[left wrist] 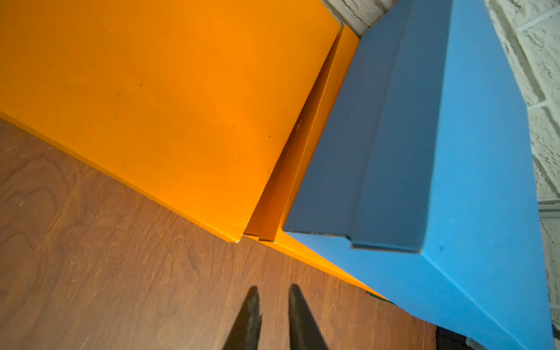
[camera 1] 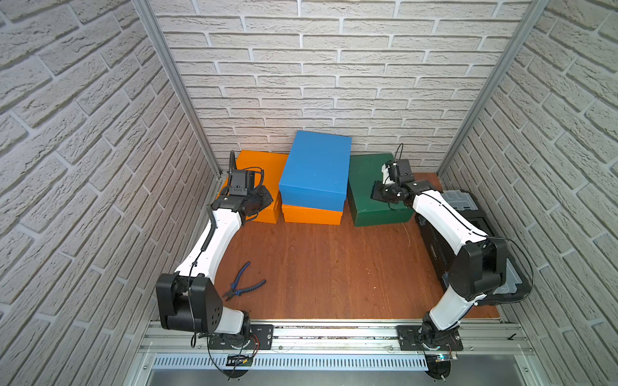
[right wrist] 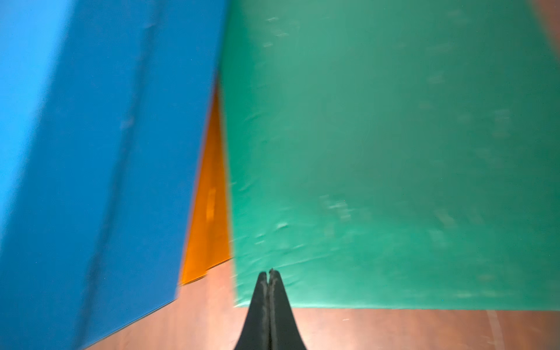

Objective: Stack the shoeboxes
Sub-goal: Move the shoebox to the center of the board.

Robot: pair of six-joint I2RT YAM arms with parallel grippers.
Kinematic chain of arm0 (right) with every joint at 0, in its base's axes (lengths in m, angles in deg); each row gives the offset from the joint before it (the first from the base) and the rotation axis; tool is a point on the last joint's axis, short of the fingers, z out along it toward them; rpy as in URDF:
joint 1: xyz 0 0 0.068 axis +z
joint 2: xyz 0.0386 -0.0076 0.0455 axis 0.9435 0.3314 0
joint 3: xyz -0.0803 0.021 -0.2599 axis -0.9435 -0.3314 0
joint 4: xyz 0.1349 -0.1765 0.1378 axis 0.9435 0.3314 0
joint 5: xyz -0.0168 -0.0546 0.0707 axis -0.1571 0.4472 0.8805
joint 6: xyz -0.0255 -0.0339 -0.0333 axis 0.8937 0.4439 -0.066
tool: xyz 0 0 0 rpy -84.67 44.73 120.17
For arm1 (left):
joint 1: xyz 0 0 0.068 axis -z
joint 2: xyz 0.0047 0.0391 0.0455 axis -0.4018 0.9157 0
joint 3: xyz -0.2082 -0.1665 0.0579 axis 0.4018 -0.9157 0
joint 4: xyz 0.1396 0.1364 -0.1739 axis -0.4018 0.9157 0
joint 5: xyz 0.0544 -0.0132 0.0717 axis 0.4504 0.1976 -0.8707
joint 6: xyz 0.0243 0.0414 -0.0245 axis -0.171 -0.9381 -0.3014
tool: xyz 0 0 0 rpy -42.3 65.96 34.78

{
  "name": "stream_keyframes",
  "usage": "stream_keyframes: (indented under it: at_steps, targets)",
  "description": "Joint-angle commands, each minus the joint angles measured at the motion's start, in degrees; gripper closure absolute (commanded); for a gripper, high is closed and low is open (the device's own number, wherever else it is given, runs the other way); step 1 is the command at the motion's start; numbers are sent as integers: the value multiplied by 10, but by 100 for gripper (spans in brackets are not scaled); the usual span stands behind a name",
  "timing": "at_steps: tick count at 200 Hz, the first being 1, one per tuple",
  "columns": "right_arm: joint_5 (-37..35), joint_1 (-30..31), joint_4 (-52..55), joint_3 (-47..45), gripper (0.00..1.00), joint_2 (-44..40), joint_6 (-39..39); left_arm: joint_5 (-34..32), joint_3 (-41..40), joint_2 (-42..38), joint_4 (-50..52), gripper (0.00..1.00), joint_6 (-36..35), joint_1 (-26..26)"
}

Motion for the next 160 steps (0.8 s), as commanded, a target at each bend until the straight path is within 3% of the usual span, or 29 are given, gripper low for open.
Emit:
stream_keyframes:
  at_steps: [1, 14, 36, 55, 97, 160]
  targets:
    - [-52, -5, 20, 32, 96, 24, 32, -12, -26, -44, 2, 73, -8, -1]
    - [-64, -7, 29, 55, 96, 45, 41, -10, -36, -65, -4, 62, -10, -2]
    - [-85, -7, 20, 72, 96, 72, 47, -7, -40, -88, -3, 30, -16, -1]
    - [-92, -7, 18, 84, 96, 95, 48, -8, -36, -99, 3, 17, -22, -1]
    - [-92, -6, 16, 84, 96, 129, 42, -12, -36, -109, 9, 7, -25, -1]
    - [-96, 3, -9, -29, 97, 99, 29, -8, -38, -108, 2, 2, -21, -1]
